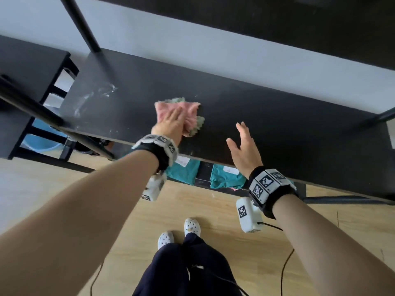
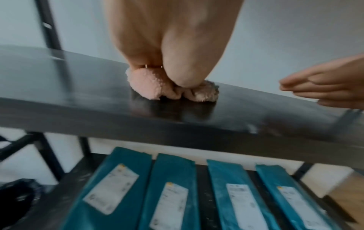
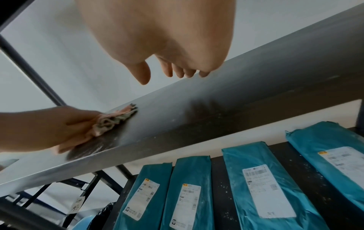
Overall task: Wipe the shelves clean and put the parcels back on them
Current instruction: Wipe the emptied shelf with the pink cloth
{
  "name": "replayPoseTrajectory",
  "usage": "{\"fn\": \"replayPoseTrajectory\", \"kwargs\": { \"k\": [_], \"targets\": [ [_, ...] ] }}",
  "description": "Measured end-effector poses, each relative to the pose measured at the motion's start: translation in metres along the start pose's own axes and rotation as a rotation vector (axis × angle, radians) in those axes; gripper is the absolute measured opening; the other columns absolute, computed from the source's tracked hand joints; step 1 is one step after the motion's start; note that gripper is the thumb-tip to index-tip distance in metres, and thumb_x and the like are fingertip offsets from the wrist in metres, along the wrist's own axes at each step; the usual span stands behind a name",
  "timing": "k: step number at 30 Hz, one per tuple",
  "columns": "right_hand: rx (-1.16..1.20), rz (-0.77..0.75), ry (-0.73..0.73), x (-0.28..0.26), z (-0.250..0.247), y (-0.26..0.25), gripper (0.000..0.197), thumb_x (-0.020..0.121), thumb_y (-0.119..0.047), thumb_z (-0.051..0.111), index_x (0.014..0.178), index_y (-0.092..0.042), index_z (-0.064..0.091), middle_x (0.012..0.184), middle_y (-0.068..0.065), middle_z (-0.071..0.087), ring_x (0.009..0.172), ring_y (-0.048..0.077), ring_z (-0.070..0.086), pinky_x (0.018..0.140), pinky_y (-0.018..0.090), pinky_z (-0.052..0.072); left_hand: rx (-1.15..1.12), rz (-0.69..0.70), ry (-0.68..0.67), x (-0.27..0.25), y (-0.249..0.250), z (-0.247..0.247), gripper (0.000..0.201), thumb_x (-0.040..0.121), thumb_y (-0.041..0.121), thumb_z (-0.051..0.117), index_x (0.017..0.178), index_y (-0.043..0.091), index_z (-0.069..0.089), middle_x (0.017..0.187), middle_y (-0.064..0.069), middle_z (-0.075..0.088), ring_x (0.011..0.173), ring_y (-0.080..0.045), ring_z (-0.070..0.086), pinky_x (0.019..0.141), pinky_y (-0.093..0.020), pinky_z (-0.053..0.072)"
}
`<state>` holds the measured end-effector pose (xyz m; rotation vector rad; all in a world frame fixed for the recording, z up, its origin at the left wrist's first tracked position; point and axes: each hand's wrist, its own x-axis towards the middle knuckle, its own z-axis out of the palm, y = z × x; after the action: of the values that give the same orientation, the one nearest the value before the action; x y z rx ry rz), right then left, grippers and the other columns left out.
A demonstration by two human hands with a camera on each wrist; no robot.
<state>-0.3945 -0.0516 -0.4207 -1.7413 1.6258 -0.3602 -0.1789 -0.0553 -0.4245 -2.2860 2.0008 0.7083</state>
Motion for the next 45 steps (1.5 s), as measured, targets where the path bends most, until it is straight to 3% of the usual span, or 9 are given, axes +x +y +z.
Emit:
{"fn": "replayPoseTrajectory", "kwargs": {
  "k": [7, 16, 24, 31, 35, 37, 41, 42, 45],
  "targets": [
    [0.034, -0.131, -0.138, 0.019, 0.043, -0.058, 0.054, 0.101, -0.023, 0.04, 0.151, -0.016, 0.021, 0.161, 0.001, 0.01, 0.148, 0.014, 0.007, 0.12, 0.031, 0.004, 0.009, -0.093, 0.121, -0.068, -0.086, 0.021, 0.074, 0.09, -0.011, 0.038, 0.151, 0.015, 0.008, 0.159, -0.001, 0.007, 0.147, -0.018, 0.007, 0.117, -0.041, 0.024],
    [0.014, -0.125, -0.119, 0.012, 0.056, -0.087, 0.051, 0.102, -0.025, 0.036, 0.151, -0.017, 0.021, 0.161, 0.0, 0.01, 0.148, 0.014, 0.008, 0.121, 0.037, 0.011, 0.055, 0.208, -0.017, -0.04, -0.011, 0.031, 0.067, 0.096, 0.017, 0.043, 0.152, 0.019, 0.005, 0.16, 0.0, 0.003, 0.147, -0.018, 0.001, 0.12, -0.041, 0.015],
    [-0.042, -0.129, -0.083, 0.001, 0.117, -0.13, 0.052, 0.1, -0.012, 0.037, 0.15, -0.012, 0.022, 0.161, 0.003, 0.011, 0.148, 0.015, 0.007, 0.121, 0.033, 0.006, 0.03, -0.037, 0.048, -0.041, -0.169, -0.024, 0.065, 0.096, -0.001, 0.029, 0.152, 0.02, 0.004, 0.16, 0.005, 0.001, 0.147, -0.015, 0.002, 0.115, -0.043, 0.025],
    [-0.143, -0.365, -0.233, 0.007, 0.202, -0.219, 0.059, 0.099, -0.013, 0.039, 0.152, -0.014, 0.013, 0.161, 0.004, 0.007, 0.148, 0.017, 0.004, 0.121, 0.032, 0.005, -0.05, 0.167, 0.149, -0.062, -0.235, -0.037, 0.059, 0.094, 0.016, 0.054, 0.146, 0.005, 0.028, 0.148, -0.013, 0.036, 0.139, -0.026, 0.032, 0.112, -0.04, 0.034],
    [-0.466, -0.509, -0.369, 0.024, 0.237, -0.235, 0.058, 0.103, -0.019, 0.032, 0.154, -0.013, 0.003, 0.161, 0.005, -0.002, 0.149, 0.019, -0.004, 0.121, 0.034, -0.001, -0.011, 0.237, 0.309, -0.086, -0.26, -0.038, 0.062, 0.083, -0.004, 0.061, 0.14, -0.002, 0.037, 0.145, -0.019, 0.041, 0.136, -0.031, 0.038, 0.112, -0.034, 0.024],
    [-0.519, -0.474, -0.387, 0.038, 0.241, -0.238, 0.058, 0.102, -0.017, 0.033, 0.154, -0.015, 0.006, 0.161, 0.003, -0.002, 0.149, 0.019, -0.001, 0.122, 0.037, 0.002, 0.01, 0.237, 0.29, -0.093, -0.272, -0.04, 0.061, 0.082, -0.007, 0.058, 0.14, -0.004, 0.037, 0.145, -0.02, 0.04, 0.135, -0.034, 0.038, 0.112, -0.039, 0.027],
    [-0.325, -0.273, -0.154, 0.055, 0.204, -0.257, 0.055, 0.084, 0.004, 0.037, 0.136, -0.011, 0.041, 0.14, 0.014, 0.044, 0.125, 0.032, 0.047, 0.107, 0.051, 0.037, 0.059, 0.237, 0.215, -0.105, -0.282, -0.043, 0.056, 0.093, 0.002, 0.047, 0.145, -0.001, 0.027, 0.151, -0.016, 0.03, 0.142, -0.028, 0.026, 0.115, -0.032, 0.019],
    [-0.38, -0.206, -0.166, 0.057, 0.192, -0.253, 0.05, 0.093, 0.0, 0.035, 0.143, -0.005, 0.033, 0.148, 0.021, 0.033, 0.134, 0.035, 0.038, 0.112, 0.05, 0.03, 0.067, 0.244, 0.199, -0.108, -0.282, -0.044, 0.056, 0.095, 0.004, 0.044, 0.147, 0.001, 0.024, 0.153, -0.015, 0.026, 0.144, -0.026, 0.022, 0.115, -0.029, 0.015],
    [-0.553, -0.058, -0.246, 0.054, 0.182, -0.221, 0.06, 0.102, -0.028, 0.033, 0.154, -0.013, 0.004, 0.162, 0.004, -0.004, 0.148, 0.022, 0.0, 0.119, 0.046, 0.014, 0.078, 0.242, 0.162, -0.113, -0.278, -0.045, 0.058, 0.097, 0.009, 0.037, 0.149, 0.002, 0.013, 0.157, -0.013, 0.016, 0.146, -0.023, 0.012, 0.116, -0.026, 0.009]
  ]
}}
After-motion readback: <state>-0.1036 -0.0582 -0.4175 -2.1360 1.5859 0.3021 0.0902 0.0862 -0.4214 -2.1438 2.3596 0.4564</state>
